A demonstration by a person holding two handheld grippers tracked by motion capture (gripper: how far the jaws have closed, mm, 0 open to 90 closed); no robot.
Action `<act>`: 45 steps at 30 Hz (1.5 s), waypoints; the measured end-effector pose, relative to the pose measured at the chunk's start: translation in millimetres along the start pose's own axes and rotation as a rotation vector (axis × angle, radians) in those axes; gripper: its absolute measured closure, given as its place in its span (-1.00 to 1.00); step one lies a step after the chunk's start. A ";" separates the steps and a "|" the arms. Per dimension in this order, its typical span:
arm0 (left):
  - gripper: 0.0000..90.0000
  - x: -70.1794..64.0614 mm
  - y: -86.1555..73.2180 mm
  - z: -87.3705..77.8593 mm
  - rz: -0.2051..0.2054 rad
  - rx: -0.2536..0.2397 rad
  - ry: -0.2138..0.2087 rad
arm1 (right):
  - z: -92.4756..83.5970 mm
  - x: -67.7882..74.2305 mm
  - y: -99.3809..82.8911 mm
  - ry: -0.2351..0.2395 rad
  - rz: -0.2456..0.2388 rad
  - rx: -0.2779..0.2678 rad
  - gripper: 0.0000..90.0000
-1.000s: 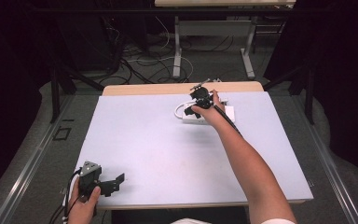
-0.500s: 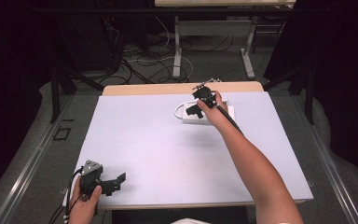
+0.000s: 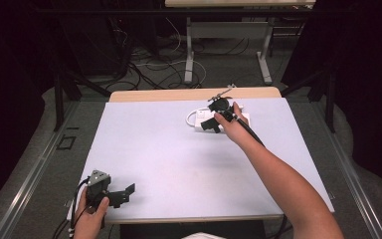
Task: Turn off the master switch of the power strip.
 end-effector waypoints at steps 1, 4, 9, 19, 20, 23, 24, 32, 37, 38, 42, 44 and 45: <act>-0.99 -0.2 0.0 -0.1 0.000 -0.002 0.000 | -2.3 1.6 -2.3 0.005 0.000 -0.010 -1.00; -0.99 -0.5 0.0 -0.6 -0.001 -0.005 -0.003 | -11.0 6.4 -10.1 0.001 -0.030 -0.002 -1.00; -0.99 0.0 0.1 -2.0 -0.001 0.008 -0.005 | -25.4 14.3 -24.9 0.028 -0.059 -0.019 -1.00; -0.99 -1.0 0.0 -2.2 0.001 0.002 0.002 | -57.6 12.0 -54.3 0.093 -0.048 -0.048 -1.00; -0.99 -0.6 0.1 -3.0 0.004 0.009 0.001 | -61.1 11.5 -57.6 0.108 -0.040 -0.053 -1.00; -0.99 -0.5 -0.3 -2.9 -0.001 0.003 0.002 | -70.1 8.4 -68.0 0.102 -0.063 -0.069 -1.00; -0.99 -0.5 -0.3 -2.9 -0.001 0.004 0.002 | -73.4 7.7 -71.7 0.100 -0.060 -0.073 -1.00; -0.99 -0.7 -0.4 -3.4 -0.001 0.006 0.006 | -92.8 0.2 -105.2 0.100 -0.054 -0.093 -1.00; -0.99 -1.3 -0.4 -3.4 0.000 0.003 0.005 | -103.3 -7.4 -127.1 0.084 -0.023 -0.104 -1.00; -0.99 -1.6 -0.6 -3.2 -0.002 0.006 0.006 | -104.4 -8.8 -131.4 0.085 -0.018 -0.104 -1.00; -0.99 -1.8 -0.4 -3.8 0.000 0.013 0.000 | -110.5 -17.1 -147.8 0.086 0.032 -0.109 -1.00; -0.99 -1.5 -0.7 -3.2 -0.001 0.005 0.007 | -113.3 -22.1 -155.5 0.085 0.060 -0.117 -1.00; -0.99 -1.3 -0.7 -3.2 -0.002 0.005 0.008 | -114.4 -24.2 -159.2 0.080 0.075 -0.123 -1.00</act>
Point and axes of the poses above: each handheld gripper's, and its own axes: z roughly forward along the jaws, y roughly out of its top, x roughly to its left, the point moved 3 cm from there along z, roughly forward along the jaws, and after that the axes turned 8 degrees about -y, right-handed, at the moved point
